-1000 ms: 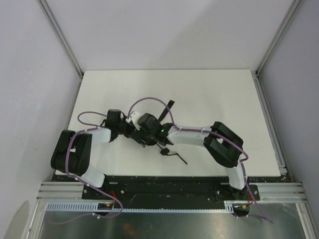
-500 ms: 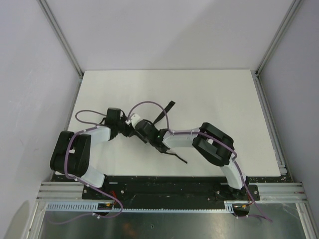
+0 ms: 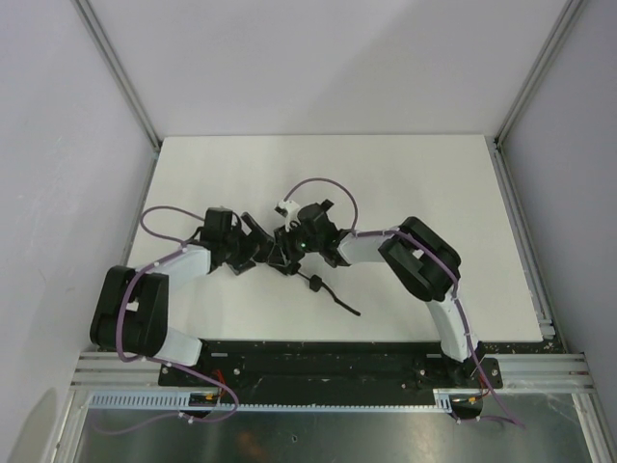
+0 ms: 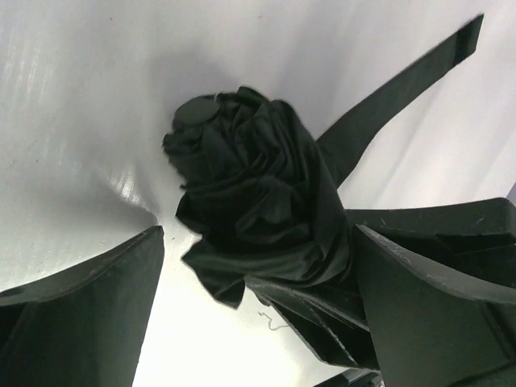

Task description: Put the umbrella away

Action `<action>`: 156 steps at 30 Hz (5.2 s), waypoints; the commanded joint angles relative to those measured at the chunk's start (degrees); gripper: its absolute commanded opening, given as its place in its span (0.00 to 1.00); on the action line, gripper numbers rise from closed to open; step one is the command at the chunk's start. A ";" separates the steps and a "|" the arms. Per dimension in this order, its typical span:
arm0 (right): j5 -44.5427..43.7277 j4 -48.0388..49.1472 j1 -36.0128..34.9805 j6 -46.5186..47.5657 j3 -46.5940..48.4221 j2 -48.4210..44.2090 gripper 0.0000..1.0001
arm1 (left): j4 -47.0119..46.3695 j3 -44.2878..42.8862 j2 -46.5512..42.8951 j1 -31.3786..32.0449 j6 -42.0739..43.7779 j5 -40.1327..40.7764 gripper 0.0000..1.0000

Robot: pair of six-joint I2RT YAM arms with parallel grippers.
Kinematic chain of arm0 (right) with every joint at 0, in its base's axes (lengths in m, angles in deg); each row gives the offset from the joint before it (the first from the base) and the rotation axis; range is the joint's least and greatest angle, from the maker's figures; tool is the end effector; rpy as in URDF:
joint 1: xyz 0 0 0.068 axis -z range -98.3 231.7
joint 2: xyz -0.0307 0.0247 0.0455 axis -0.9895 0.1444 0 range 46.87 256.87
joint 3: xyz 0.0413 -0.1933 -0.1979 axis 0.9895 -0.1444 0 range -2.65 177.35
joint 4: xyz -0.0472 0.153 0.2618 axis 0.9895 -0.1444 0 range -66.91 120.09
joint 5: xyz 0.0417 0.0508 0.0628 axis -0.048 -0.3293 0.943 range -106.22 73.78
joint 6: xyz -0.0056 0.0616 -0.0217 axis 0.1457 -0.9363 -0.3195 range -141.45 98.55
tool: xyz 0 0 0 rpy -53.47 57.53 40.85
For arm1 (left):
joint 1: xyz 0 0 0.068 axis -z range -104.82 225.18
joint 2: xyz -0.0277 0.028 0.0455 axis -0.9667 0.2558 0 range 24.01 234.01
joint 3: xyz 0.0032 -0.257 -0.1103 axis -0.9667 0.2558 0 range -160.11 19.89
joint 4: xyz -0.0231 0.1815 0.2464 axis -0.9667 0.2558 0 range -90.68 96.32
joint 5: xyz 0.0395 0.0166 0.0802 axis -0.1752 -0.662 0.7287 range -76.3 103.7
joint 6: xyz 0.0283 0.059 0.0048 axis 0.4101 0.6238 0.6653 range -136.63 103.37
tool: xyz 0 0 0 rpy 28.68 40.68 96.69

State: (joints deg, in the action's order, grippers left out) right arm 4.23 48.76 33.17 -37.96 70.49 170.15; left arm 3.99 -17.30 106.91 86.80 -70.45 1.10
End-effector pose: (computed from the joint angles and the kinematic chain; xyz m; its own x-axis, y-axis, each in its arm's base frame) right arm 0.3221 0.3918 0.0899 -0.5870 -0.2621 -0.7660 -0.7641 0.4920 0.4173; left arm 0.3046 -0.0743 0.1189 -0.7141 -0.6573 -0.2408 -0.4125 0.6730 -0.6139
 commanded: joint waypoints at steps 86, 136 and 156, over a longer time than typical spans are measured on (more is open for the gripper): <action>23.20 3.86 3.91 -19.17 -13.04 10.08 0.00 | 8.74 -0.02 5.63 3.37 3.53 3.75 0.86; -29.46 -20.53 -8.17 8.55 -2.03 -2.29 0.01 | 11.06 -0.97 7.37 5.73 1.02 3.47 0.01; 21.17 0.16 6.77 -9.55 -8.28 8.42 0.00 | 5.19 0.06 5.27 5.64 5.60 2.96 0.89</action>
State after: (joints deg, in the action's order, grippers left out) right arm 20.86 59.56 38.63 -45.44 66.34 172.45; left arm 4.84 -19.53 109.33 91.58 -67.09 5.82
